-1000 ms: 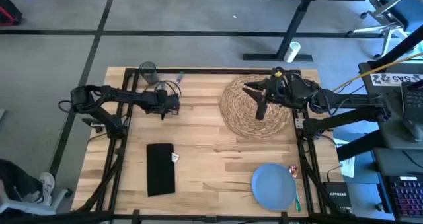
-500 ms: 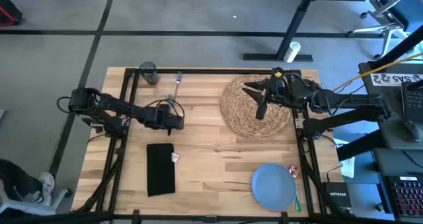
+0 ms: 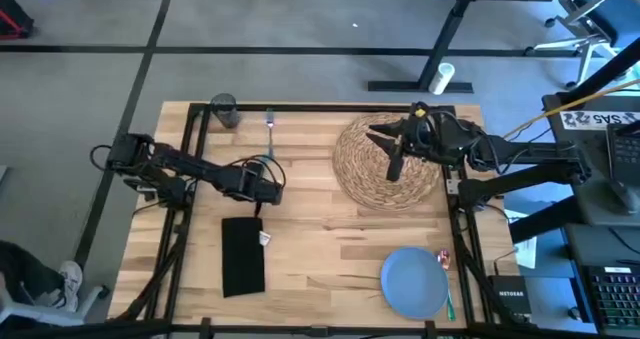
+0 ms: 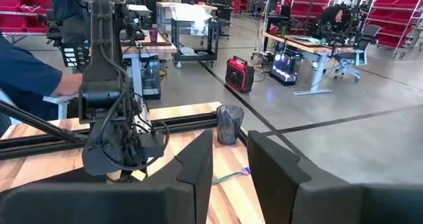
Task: Set table place
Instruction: Move the blue knife to the center of the table, then put the blue fork on the black table napkin
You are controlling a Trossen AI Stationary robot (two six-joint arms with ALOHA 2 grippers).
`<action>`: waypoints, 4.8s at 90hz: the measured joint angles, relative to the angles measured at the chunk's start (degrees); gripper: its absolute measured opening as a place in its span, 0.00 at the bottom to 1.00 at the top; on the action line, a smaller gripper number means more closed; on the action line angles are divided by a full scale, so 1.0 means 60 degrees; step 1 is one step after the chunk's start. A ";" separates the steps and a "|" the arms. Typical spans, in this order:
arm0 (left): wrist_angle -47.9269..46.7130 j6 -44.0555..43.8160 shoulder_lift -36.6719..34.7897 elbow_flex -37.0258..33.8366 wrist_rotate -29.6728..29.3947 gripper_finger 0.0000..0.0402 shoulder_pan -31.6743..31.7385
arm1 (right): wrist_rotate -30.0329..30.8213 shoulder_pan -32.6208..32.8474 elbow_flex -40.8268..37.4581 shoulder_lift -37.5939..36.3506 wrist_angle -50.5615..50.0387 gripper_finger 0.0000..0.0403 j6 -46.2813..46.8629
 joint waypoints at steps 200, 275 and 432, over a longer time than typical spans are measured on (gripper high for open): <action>0.5574 0.2375 0.1601 -0.0540 -0.0514 0.00 0.1914 | -0.0113 0.0000 0.0000 0.0000 -0.0195 0.21 0.0000; 0.6376 0.2979 0.2062 0.0567 -0.0039 0.00 0.1343 | -0.0158 0.0000 0.0000 -0.0002 -0.0198 0.21 0.0000; 0.0260 0.4009 0.2044 0.4159 0.3130 0.19 0.7594 | -0.1013 0.0004 -0.0004 -0.0160 -0.0996 0.21 -0.0005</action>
